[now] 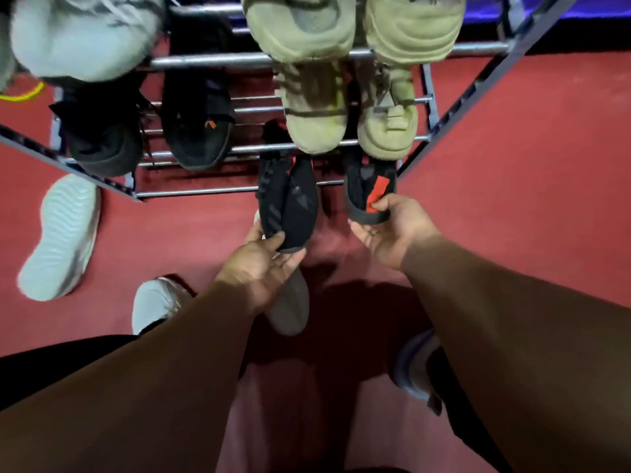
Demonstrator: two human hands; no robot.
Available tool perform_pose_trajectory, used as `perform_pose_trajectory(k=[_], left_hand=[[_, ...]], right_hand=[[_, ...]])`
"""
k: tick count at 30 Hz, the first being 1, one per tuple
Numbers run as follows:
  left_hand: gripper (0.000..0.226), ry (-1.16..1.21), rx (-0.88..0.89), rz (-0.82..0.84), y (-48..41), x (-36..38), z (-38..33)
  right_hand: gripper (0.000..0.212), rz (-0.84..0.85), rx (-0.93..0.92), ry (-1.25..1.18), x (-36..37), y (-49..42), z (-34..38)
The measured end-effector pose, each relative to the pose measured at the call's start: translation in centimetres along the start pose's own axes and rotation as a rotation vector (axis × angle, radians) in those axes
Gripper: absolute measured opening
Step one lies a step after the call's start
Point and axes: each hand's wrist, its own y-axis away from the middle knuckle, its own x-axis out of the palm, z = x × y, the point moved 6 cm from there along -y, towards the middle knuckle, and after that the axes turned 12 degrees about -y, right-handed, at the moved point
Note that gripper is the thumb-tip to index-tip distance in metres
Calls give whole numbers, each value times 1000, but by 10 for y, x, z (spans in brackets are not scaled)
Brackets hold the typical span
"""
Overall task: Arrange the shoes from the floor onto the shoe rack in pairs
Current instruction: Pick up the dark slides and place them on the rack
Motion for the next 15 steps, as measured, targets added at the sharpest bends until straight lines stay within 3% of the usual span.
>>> perform_pose_trajectory(k=[4, 7, 10, 15], left_hand=[[46, 2, 35, 42, -25, 15, -18], [47, -48, 43, 65, -36, 20, -27], [47, -51, 48, 75, -42, 22, -27], [48, -17, 81, 107, -55, 32, -29]], right_hand=[[18, 30, -30, 5, 18, -36, 24], [42, -33, 42, 152, 14, -55, 17], [57, -53, 60, 142, 4, -67, 9], [53, -61, 8, 85, 3, -76, 15]])
